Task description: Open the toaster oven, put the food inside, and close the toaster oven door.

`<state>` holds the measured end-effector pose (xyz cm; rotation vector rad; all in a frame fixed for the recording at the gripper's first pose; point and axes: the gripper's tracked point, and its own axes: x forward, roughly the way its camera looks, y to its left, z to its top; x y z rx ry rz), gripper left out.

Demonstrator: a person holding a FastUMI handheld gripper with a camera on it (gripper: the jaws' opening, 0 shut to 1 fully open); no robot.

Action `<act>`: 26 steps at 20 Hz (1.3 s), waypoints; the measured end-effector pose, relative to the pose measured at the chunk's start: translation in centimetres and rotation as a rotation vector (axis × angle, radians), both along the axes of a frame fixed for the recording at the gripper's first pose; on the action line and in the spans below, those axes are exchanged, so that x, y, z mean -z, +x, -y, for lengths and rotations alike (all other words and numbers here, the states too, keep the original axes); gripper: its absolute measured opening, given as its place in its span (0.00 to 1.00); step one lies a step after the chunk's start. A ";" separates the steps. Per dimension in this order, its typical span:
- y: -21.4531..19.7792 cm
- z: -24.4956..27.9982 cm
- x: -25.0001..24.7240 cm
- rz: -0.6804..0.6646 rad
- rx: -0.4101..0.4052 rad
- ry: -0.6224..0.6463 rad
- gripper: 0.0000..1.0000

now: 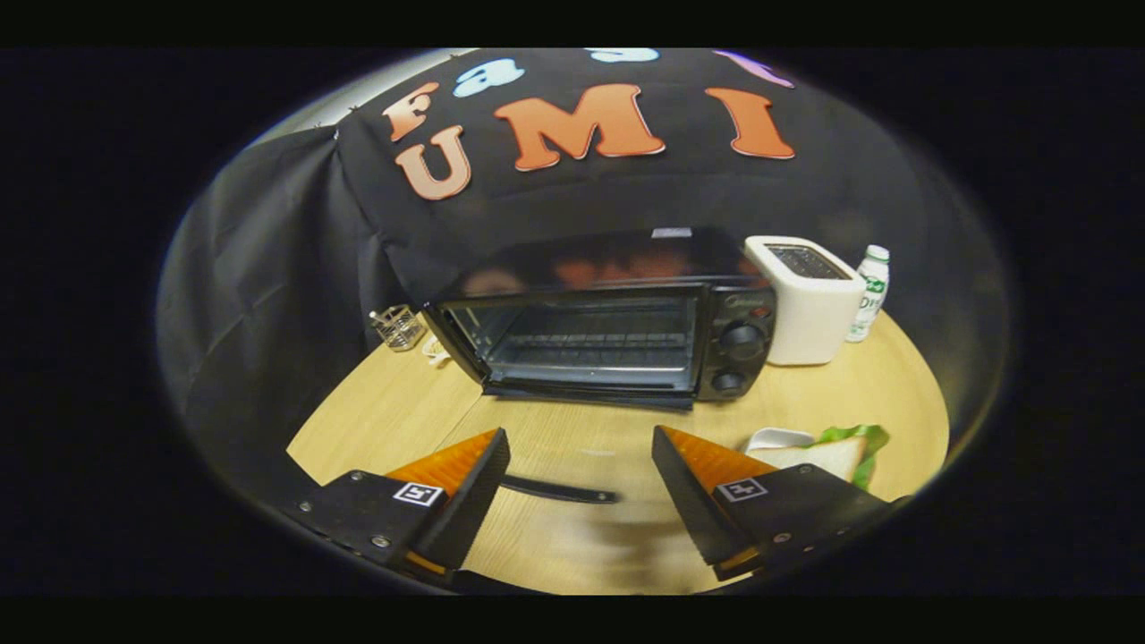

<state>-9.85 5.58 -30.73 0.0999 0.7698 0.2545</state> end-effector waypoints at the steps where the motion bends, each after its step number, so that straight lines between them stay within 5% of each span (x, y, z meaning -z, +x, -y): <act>1: 0.0 1.5 -1.0 0.010 0.016 -0.004 0.97; 7: -0.4 12.0 -2.7 0.010 0.143 -0.082 0.98; 12: -1.7 17.7 0.8 -0.091 0.220 -0.093 0.99; 22: -4.8 17.1 10.4 -0.370 0.304 0.106 0.98; 24: -4.8 16.2 11.1 -0.392 0.318 0.155 0.93; 26: -4.6 15.3 11.0 -0.401 0.325 0.197 0.77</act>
